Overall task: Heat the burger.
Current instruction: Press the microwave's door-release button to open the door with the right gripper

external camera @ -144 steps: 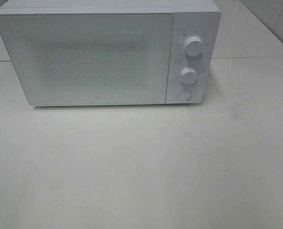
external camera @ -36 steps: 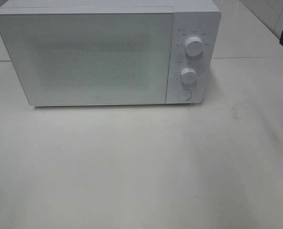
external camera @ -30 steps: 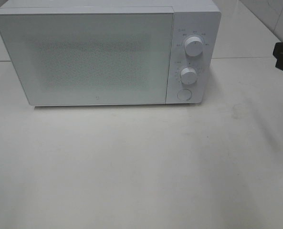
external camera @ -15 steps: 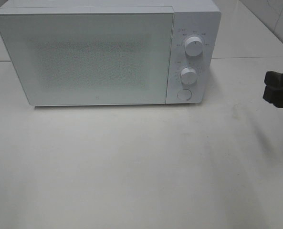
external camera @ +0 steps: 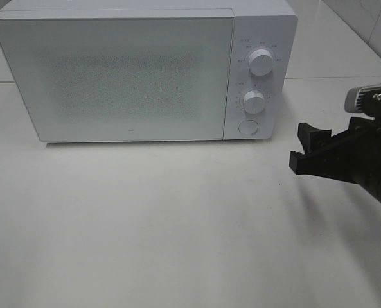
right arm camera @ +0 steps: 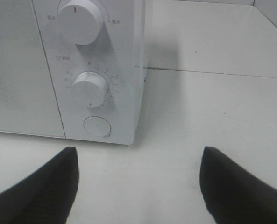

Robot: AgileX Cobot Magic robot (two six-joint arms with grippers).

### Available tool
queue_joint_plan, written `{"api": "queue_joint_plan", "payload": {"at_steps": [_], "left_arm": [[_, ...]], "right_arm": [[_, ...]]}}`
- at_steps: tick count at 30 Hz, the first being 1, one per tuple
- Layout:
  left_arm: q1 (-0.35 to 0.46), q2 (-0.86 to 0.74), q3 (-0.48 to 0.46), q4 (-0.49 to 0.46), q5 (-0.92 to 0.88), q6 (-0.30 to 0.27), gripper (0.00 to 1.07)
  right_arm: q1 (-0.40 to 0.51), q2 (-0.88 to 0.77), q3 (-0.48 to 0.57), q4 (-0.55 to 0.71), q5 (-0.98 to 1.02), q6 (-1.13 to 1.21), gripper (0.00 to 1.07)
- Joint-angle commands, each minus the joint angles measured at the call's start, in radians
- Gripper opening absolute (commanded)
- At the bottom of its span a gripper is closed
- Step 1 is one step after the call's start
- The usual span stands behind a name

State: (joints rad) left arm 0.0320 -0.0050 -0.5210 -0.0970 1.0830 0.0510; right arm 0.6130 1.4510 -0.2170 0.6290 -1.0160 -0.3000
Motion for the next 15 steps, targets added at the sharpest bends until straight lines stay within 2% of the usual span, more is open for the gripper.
{"api": "queue_joint_plan", "payload": {"at_steps": [1,2,4,5,7,15], "left_arm": [[0.003,-0.015,0.001,-0.002,-0.011,-0.004,0.99],[0.003,-0.015,0.001,-0.002,-0.011,-0.004,0.99],[0.003,-0.015,0.001,-0.002,-0.011,-0.004,0.99],[0.003,-0.015,0.001,-0.002,-0.011,-0.004,0.99],[0.003,-0.015,0.001,-0.002,-0.011,-0.004,0.99],[0.003,-0.015,0.001,-0.002,-0.011,-0.004,0.99]], "right_arm": [[0.125,0.061,-0.002,0.143,-0.1,-0.027,0.71],[0.125,0.061,-0.002,0.143,-0.1,-0.027,0.71],[0.196,0.105,-0.024,0.227,-0.115,-0.041,0.71],[0.196,0.105,-0.024,0.227,-0.115,-0.041,0.71],[0.254,0.143,-0.057,0.281,-0.119,-0.072,0.71],[0.317,0.212,-0.127,0.353,-0.118,-0.083,0.71]]}}
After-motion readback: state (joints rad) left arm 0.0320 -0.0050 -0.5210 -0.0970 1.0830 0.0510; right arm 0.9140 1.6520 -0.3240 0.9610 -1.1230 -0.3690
